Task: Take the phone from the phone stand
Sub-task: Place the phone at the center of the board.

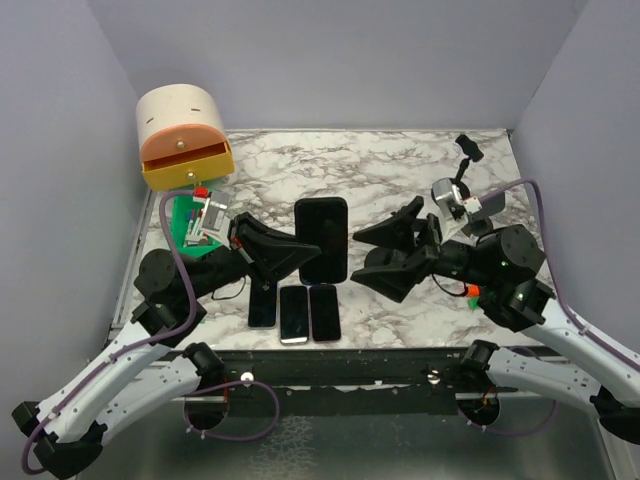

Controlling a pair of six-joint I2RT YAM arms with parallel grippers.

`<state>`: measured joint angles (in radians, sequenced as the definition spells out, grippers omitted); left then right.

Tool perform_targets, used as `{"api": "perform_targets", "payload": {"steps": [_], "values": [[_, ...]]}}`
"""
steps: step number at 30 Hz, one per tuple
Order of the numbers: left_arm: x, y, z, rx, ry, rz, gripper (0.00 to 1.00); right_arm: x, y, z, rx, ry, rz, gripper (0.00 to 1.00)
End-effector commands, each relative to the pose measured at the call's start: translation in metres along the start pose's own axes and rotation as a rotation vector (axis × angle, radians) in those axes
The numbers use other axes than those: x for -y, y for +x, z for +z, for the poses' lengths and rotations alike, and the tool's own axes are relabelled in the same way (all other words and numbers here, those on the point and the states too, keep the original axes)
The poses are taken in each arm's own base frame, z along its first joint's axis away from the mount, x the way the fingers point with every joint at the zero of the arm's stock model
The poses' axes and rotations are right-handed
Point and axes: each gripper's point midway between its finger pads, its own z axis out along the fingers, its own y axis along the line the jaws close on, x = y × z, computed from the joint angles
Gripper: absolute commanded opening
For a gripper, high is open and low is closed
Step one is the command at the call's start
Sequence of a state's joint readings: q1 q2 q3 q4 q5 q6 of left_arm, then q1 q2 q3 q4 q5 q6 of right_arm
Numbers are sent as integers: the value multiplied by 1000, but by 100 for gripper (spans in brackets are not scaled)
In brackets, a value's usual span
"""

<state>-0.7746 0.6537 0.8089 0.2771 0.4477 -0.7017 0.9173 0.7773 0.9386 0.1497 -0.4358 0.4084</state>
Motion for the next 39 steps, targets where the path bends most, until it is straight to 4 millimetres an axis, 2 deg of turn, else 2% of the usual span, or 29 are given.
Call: {"api": "perform_targets", "payload": {"steps": [1, 5, 16, 22, 33, 39], "values": [[35, -27, -4, 77, 122, 31, 0, -22, 1, 11, 15, -154, 61, 87], [34, -27, -3, 78, 120, 37, 0, -28, 4, 17, 20, -212, 102, 85], [32, -24, -2, 74, 118, 37, 0, -13, 12, 33, -11, -165, 164, 55], [30, -21, -4, 71, 113, 37, 0, -7, 19, 35, -22, -140, 177, 41], [16, -10, -4, 60, 76, 22, 0, -4, 19, 25, -29, -96, 152, 1], [14, -7, -3, 53, 73, 17, 0, -7, 17, 23, -31, -103, 146, 0]]}}
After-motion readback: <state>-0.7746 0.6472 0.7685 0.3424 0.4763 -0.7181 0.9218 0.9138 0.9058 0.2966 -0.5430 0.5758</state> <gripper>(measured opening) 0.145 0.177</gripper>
